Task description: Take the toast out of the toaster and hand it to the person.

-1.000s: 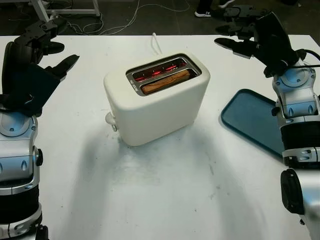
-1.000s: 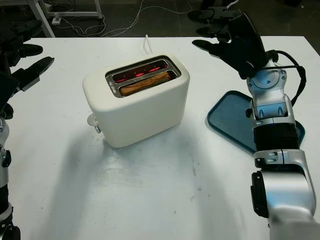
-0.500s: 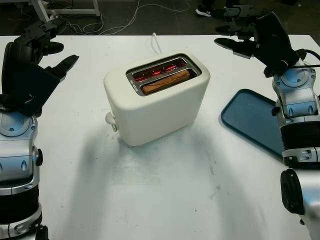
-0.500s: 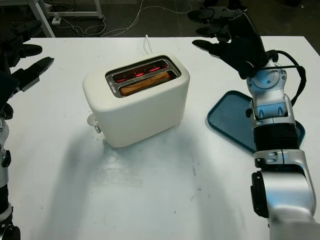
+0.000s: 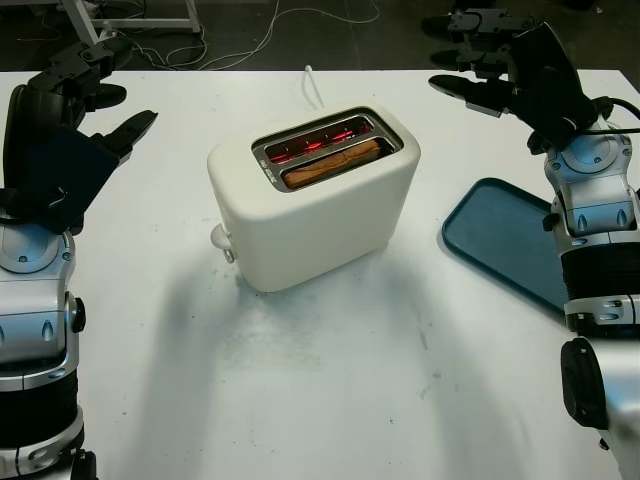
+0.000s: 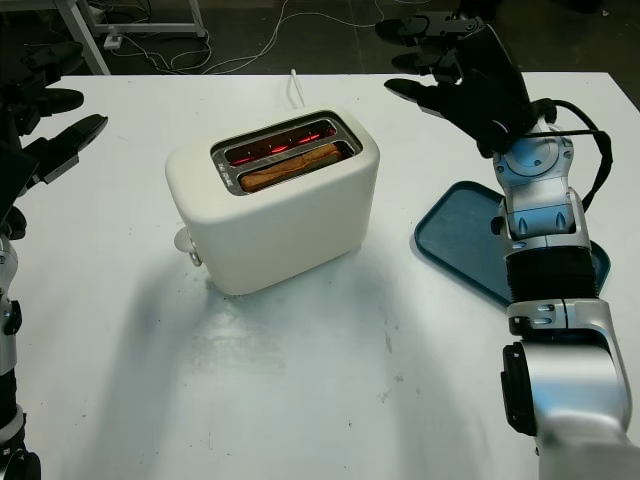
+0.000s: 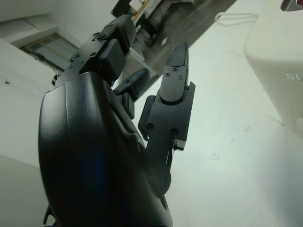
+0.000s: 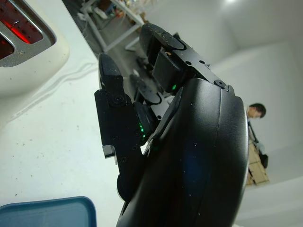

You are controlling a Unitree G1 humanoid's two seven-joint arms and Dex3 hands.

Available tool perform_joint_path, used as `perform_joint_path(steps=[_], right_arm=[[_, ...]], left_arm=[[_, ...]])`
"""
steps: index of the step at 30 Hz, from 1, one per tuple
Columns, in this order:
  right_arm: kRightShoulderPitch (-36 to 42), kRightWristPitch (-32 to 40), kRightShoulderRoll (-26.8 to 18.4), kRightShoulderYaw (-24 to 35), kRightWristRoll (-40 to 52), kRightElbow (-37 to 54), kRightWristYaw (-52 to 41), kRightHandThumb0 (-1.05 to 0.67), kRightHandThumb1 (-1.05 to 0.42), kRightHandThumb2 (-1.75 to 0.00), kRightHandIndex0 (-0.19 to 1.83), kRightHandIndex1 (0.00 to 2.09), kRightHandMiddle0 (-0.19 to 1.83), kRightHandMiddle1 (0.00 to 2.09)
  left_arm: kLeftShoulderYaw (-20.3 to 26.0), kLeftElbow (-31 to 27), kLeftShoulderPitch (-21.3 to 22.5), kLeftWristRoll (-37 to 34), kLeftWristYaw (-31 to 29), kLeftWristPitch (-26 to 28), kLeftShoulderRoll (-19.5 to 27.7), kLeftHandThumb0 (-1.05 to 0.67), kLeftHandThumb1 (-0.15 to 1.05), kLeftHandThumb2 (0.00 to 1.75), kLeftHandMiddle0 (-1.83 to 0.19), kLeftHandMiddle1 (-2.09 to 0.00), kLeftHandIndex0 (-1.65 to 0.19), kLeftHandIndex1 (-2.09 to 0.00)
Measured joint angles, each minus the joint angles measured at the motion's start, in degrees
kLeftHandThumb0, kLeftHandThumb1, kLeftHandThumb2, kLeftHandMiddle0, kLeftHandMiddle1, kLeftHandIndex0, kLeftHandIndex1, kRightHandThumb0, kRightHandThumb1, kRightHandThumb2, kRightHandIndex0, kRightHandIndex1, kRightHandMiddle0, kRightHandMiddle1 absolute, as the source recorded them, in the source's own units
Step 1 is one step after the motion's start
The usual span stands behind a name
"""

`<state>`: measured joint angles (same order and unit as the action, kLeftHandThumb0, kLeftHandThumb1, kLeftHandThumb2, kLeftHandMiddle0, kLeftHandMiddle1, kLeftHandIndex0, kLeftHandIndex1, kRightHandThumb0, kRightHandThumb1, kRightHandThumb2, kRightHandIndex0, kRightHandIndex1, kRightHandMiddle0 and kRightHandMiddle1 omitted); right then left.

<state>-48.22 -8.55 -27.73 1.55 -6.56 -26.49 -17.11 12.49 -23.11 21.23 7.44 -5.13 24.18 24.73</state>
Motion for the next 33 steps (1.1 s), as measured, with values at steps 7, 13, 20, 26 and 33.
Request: perform_joint_path(steps=[7, 13, 20, 26, 33], right_arm=[[0.0, 0.0, 0.0, 0.0, 0.0, 0.0, 0.0, -0.18, -0.92, -0.07, 0.66, 0.18, 0.69, 0.0], [0.0, 0.0, 0.0, -0.1, -0.1, 0.0, 0.0, -0.2, -0.92, -0.07, 0.66, 0.19, 0.7, 0.0], [0.0, 0.4, 0.0, -0.2, -0.1, 0.2, 0.0, -0.19, -0.92, -0.09, 0.66, 0.18, 0.7, 0.0], [0.0, 0.5, 0.0, -0.4, -0.6, 0.3, 0.0, -0.17, -0.92, -0.08, 0.66, 0.18, 0.7, 0.0], [0.0, 0.5, 0.0, -0.4, -0.9, 0.3, 0.0, -0.17, -0.92, -0.1, 0.66, 0.18, 0.7, 0.0]], left_arm=[[0.0, 0.0, 0.0, 0.0, 0.0, 0.0, 0.0, -0.21, 0.92, 0.13, -0.2, -0.9, -0.47, -0.16], [0.1, 0.0, 0.0, 0.0, 0.0, 0.0, 0.0, -0.21, 0.92, 0.13, -0.21, -0.89, -0.48, -0.16], [0.7, 0.0, -0.2, -0.2, 0.0, -0.1, 0.0, -0.19, 0.92, 0.13, -0.21, -0.89, -0.48, -0.17], [0.7, 0.0, -0.2, -0.2, 0.0, -0.1, 0.0, -0.2, 0.92, 0.13, -0.21, -0.89, -0.48, -0.17], [0.7, 0.0, -0.3, -0.2, 0.0, -0.1, 0.0, -0.19, 0.92, 0.15, -0.21, -0.88, -0.47, -0.17]])
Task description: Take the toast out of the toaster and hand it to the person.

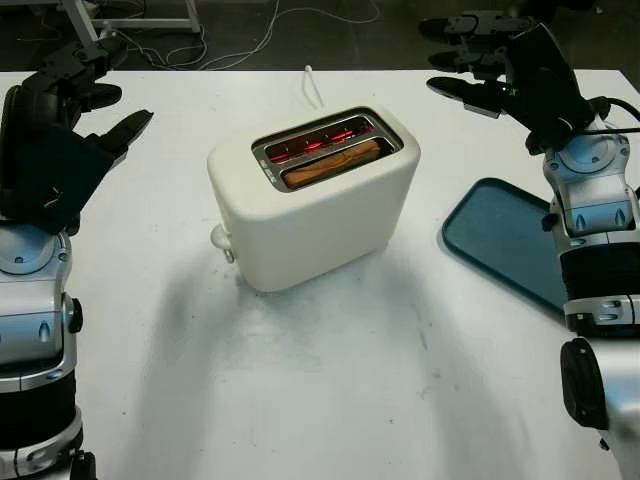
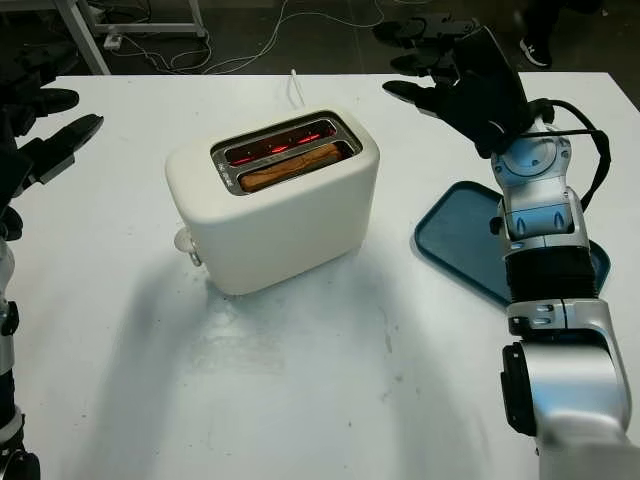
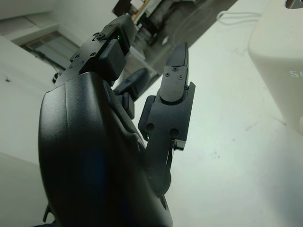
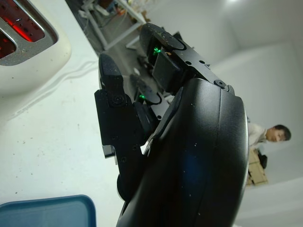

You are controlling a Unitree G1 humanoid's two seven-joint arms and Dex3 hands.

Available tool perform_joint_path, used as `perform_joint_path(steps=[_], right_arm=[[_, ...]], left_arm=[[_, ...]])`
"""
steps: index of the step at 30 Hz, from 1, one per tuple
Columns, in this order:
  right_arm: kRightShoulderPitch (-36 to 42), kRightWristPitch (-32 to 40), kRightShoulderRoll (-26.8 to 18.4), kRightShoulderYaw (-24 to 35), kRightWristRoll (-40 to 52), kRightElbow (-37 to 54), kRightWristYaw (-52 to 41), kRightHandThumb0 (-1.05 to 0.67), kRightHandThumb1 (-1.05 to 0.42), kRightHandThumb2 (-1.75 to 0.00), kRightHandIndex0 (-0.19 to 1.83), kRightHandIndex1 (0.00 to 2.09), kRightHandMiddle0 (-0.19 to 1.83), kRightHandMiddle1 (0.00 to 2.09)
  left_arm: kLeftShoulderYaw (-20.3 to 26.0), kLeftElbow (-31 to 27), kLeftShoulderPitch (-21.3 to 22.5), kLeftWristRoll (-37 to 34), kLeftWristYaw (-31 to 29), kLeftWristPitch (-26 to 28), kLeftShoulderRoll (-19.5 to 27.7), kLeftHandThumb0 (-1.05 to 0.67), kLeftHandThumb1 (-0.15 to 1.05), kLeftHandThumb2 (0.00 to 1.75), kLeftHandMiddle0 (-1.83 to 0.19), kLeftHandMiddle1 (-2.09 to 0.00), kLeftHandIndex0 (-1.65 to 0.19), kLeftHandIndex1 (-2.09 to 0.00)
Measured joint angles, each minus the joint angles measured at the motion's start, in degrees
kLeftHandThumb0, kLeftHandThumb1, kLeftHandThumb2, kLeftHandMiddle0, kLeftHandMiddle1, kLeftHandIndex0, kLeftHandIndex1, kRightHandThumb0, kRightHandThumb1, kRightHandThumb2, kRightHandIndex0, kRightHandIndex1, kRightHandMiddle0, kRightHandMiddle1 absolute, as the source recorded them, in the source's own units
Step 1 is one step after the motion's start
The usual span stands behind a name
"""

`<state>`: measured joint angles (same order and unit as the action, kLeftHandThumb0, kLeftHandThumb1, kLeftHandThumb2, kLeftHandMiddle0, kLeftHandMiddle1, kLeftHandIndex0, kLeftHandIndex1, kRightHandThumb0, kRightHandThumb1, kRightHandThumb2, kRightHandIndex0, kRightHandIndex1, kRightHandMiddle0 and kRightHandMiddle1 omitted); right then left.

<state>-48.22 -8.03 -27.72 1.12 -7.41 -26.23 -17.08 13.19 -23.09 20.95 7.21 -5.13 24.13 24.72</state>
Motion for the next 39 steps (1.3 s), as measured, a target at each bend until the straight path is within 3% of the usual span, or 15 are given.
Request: perform_joint_path(steps=[14, 21, 29, 39], right_arm=[[0.0, 0.1, 0.0, 0.0, -0.2, 0.0, 0.0, -0.19, -0.92, -0.09, 0.68, 0.19, 0.72, 0.01], [0.0, -0.9, 0.0, 0.0, -0.2, -1.2, 0.0, -0.15, -0.92, -0.27, 0.85, 0.32, 0.77, 0.03], [0.0, -2.3, 0.0, -0.1, -0.3, -2.5, 0.0, -0.26, -0.92, -0.45, 0.75, 0.3, 0.77, 0.03], [0.0, -2.2, 0.0, 0.1, 0.5, -2.9, -0.1, -0.26, -0.92, -0.56, 0.73, 0.3, 0.78, 0.02]], left_arm=[[0.0, 0.0, 0.0, 0.0, 0.1, 0.0, -0.6, -0.18, 0.92, 0.14, -0.21, -0.89, -0.48, -0.18], [0.1, 0.0, -0.1, 0.0, 0.2, 0.0, -0.9, -0.2, 0.92, 0.14, -0.21, -0.89, -0.47, -0.18], [0.0, -0.1, -0.2, 0.0, 0.2, 0.0, -0.9, -0.2, 0.92, 0.15, -0.2, -0.88, -0.47, -0.18], [0.0, -0.2, -0.2, 0.0, 0.2, 0.1, -0.9, -0.2, 0.92, 0.14, -0.2, -0.88, -0.46, -0.17]])
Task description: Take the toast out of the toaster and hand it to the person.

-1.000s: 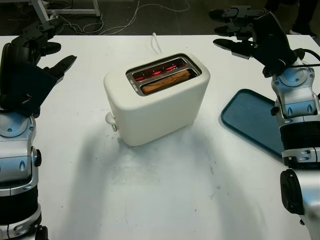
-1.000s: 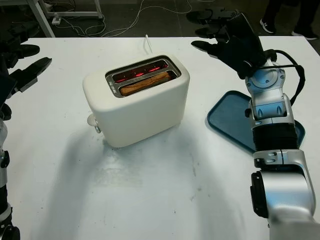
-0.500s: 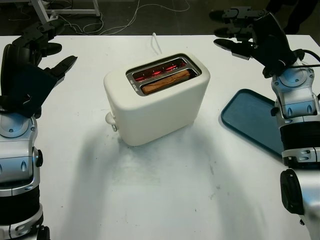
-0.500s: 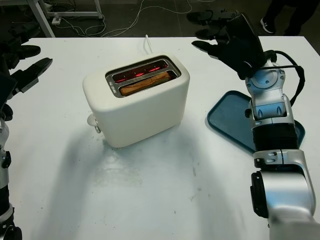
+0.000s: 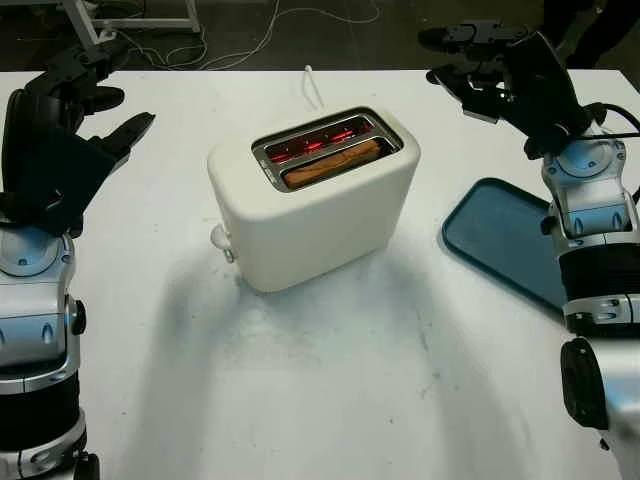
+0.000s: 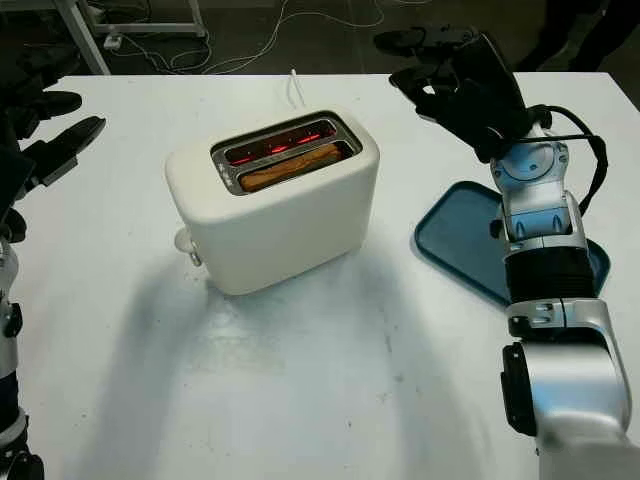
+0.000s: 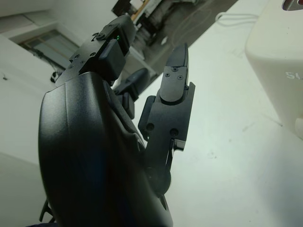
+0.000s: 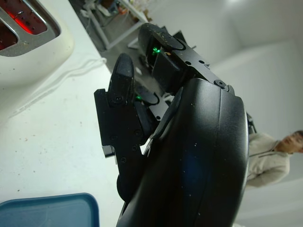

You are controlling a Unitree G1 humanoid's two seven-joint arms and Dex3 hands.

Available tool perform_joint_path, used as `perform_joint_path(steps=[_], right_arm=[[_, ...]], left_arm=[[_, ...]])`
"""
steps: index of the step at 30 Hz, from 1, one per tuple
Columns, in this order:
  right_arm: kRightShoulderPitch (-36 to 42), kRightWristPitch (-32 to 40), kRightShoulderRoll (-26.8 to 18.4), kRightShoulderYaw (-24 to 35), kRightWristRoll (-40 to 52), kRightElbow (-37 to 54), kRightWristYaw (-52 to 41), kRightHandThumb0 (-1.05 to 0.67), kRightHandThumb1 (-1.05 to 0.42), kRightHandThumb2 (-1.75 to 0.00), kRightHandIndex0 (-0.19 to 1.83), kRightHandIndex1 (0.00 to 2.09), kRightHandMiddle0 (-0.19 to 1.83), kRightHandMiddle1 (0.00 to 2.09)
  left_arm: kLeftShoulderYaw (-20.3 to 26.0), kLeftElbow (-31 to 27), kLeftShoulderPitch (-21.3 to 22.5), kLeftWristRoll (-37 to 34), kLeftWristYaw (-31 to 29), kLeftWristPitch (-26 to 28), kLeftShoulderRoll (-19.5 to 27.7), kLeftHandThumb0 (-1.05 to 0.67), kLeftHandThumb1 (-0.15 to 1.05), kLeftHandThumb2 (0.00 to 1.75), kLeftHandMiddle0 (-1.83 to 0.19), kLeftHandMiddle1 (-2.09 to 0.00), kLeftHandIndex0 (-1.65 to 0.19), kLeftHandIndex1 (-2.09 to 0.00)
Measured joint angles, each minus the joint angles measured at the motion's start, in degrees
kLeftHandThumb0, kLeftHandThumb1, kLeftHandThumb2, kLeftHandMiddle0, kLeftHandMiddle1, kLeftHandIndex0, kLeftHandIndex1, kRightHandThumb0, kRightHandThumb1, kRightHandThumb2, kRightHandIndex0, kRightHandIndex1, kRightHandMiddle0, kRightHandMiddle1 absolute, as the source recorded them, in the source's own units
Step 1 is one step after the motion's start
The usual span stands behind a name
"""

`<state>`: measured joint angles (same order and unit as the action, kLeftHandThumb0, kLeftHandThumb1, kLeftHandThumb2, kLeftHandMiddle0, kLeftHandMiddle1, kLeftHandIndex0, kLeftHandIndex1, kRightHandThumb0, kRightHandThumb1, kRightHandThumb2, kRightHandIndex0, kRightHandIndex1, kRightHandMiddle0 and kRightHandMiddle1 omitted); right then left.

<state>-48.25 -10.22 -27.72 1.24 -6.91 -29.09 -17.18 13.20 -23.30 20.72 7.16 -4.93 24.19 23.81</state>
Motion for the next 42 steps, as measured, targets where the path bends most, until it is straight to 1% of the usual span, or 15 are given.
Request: perform_joint_path(steps=[4, 10, 14, 15, 16, 17, 18, 20, 21, 24, 28, 32, 42], right_arm=[[0.0, 0.6, 0.0, 0.0, 0.0, 0.0, 0.0, -0.27, -0.92, -0.58, 0.73, 0.3, 0.78, 0.03], [0.0, 0.6, 0.0, 0.0, 0.0, 0.0, 0.0, -0.26, -0.92, -0.55, 0.73, 0.3, 0.77, 0.02], [0.0, 0.1, 0.0, -0.1, -0.1, -0.1, 0.0, -0.24, -0.92, -0.46, 0.77, 0.32, 0.79, 0.02], [0.0, 0.0, 0.0, -0.1, -0.2, -0.1, 0.0, -0.23, -0.92, -0.38, 0.78, 0.32, 0.79, 0.02], [0.0, 0.0, 0.0, -0.1, -0.3, -0.1, 0.0, -0.23, -0.92, -0.34, 0.78, 0.32, 0.79, 0.02], [0.0, 0.0, 0.0, -0.1, -0.4, -0.1, 0.0, -0.22, -0.92, -0.25, 0.8, 0.33, 0.79, 0.02], [0.0, 0.1, 0.0, -0.1, -0.6, -0.1, 0.1, -0.18, -0.87, -0.14, 0.77, 0.32, 0.79, 0.02], [0.0, 0.7, 0.0, -0.1, -0.8, 0.1, 0.1, -0.11, -0.82, -0.06, 0.75, 0.31, 0.78, 0.01], [0.0, 1.1, 0.0, -0.1, -0.8, 0.4, 0.1, -0.04, -0.78, -0.02, 0.74, 0.31, 0.77, 0.01], [0.0, 1.7, 0.0, -0.1, -0.7, 0.7, 0.1, 0.06, -0.75, -0.01, 0.74, 0.31, 0.76, 0.0], [0.0, 3.9, 0.0, 0.1, -0.3, 1.4, 0.1, 0.05, -0.73, 0.0, 0.72, 0.3, 0.75, 0.0], [0.0, 4.6, 0.0, 0.2, 0.1, 2.0, -0.4, 0.06, -0.72, 0.0, 0.72, 0.3, 0.74, 0.0], [0.0, 5.5, 0.0, 0.2, 0.4, 2.6, -0.8, -0.05, -0.72, 0.0, 0.74, 0.31, 0.77, 0.01]], left_arm=[[0.0, 0.0, 0.0, 0.0, 0.0, 0.0, 0.0, -0.2, 0.92, 0.15, -0.19, -0.88, -0.46, -0.18], [0.0, 0.0, 0.0, 0.0, 0.0, 0.0, 0.0, -0.2, 0.92, 0.15, -0.19, -0.89, -0.45, -0.18], [-0.1, 0.0, 0.0, 0.0, 0.0, 0.0, 0.0, -0.2, 0.92, 0.14, -0.19, -0.89, -0.45, -0.18], [-0.1, 0.0, 0.0, 0.0, 0.0, 0.0, -0.1, -0.2, 0.92, 0.14, -0.19, -0.9, -0.46, -0.18], [-0.1, 0.0, 0.0, 0.0, 0.0, 0.0, -0.1, -0.2, 0.92, 0.14, -0.19, -0.9, -0.46, -0.18], [-0.1, 0.0, 0.0, 0.0, 0.0, 0.0, -0.1, -0.2, 0.92, 0.14, -0.19, -0.9, -0.46, -0.18], [-0.1, 0.0, 0.0, 0.0, 0.0, 0.0, -0.1, -0.21, 0.92, 0.14, -0.19, -0.91, -0.46, -0.18], [-0.1, 0.1, 0.0, 0.0, 0.0, 0.0, -0.1, -0.21, 0.92, 0.14, -0.19, -0.91, -0.45, -0.18], [-0.1, 0.1, 0.0, 0.0, 0.0, 0.0, -0.1, -0.21, 0.92, 0.14, -0.19, -0.92, -0.45, -0.19], [-0.1, 0.1, 0.0, -0.2, 0.0, 0.0, -0.1, -0.21, 0.92, 0.14, -0.18, -0.92, -0.45, -0.19], [-0.1, 0.1, 0.0, -0.3, 0.0, 0.0, -0.1, -0.2, 0.92, 0.14, -0.17, -0.93, -0.45, -0.19], [-0.1, 0.1, 0.0, -0.3, 0.0, 0.0, -0.1, -0.2, 0.92, 0.16, -0.17, -0.92, -0.44, -0.19], [-0.1, 0.1, 0.0, -0.1, 0.0, -0.1, -0.1, -0.19, 0.92, 0.15, -0.18, -0.93, -0.45, -0.2]])
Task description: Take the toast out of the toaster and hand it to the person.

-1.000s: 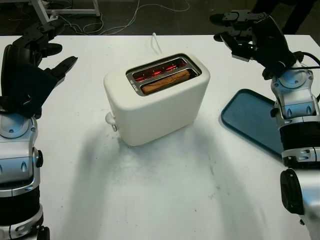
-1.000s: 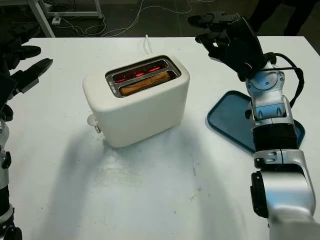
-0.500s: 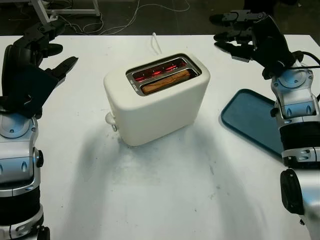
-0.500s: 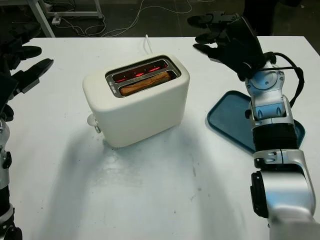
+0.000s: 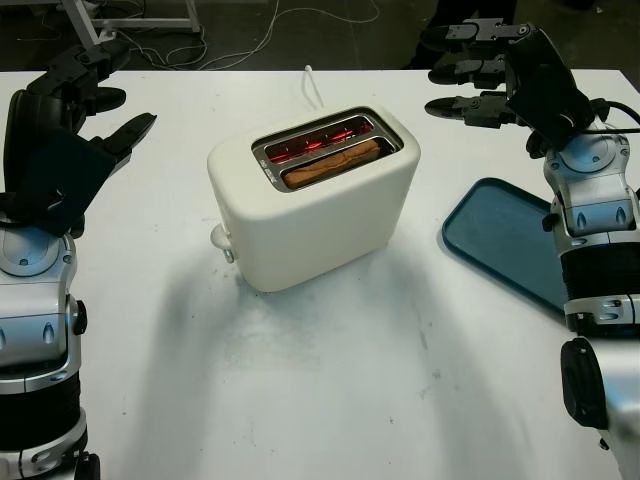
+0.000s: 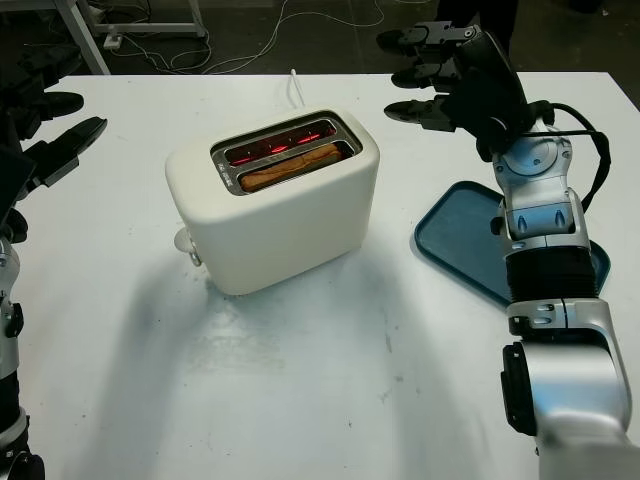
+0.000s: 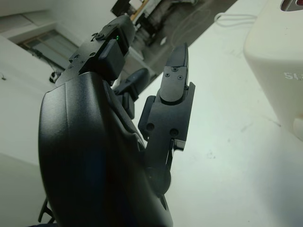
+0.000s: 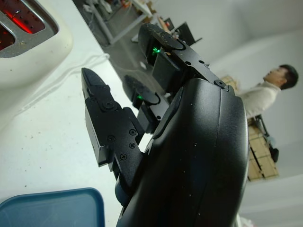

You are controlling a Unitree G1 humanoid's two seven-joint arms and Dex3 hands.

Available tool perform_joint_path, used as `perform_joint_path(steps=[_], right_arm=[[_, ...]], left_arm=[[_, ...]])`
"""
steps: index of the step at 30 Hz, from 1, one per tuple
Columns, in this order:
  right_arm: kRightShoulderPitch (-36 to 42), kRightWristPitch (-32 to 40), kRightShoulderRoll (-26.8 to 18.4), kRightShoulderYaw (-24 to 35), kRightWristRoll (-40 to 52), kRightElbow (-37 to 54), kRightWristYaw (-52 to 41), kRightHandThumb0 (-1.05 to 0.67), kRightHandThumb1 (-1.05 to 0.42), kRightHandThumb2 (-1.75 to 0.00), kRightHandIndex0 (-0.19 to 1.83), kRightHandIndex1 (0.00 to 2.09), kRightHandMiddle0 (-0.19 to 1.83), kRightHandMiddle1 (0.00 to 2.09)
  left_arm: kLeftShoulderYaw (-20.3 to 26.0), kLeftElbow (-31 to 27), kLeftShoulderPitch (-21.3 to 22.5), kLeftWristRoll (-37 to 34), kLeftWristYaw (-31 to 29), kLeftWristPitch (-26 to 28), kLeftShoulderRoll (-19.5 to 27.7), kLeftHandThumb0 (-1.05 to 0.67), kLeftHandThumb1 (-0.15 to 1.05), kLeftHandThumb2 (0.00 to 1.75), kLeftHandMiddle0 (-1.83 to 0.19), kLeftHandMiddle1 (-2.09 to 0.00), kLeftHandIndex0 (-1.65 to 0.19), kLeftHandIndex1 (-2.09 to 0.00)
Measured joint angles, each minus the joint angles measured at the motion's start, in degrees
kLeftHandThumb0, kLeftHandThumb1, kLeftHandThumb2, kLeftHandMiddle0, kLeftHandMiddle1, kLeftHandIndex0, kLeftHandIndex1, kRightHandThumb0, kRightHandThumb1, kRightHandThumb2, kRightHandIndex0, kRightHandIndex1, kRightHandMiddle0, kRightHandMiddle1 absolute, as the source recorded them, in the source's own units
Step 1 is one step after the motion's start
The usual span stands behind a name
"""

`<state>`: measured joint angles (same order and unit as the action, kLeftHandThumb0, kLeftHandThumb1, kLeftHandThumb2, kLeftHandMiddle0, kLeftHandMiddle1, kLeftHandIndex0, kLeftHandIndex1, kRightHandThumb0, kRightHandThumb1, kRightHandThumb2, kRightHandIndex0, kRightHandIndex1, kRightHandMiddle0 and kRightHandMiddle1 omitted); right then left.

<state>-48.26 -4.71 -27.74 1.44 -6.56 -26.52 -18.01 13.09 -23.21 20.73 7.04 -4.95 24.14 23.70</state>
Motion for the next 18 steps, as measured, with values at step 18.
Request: perform_joint_path(steps=[18], right_arm=[[0.0, -4.5, -0.3, -0.5, -2.0, -1.5, 1.5, -0.55, -0.92, -0.65, 0.9, 0.43, 1.07, 0.14]], left_arm=[[0.0, 0.0, 0.0, 0.0, 0.0, 0.0, -0.1, -0.18, 0.92, 0.15, -0.17, -0.92, -0.44, -0.21]])
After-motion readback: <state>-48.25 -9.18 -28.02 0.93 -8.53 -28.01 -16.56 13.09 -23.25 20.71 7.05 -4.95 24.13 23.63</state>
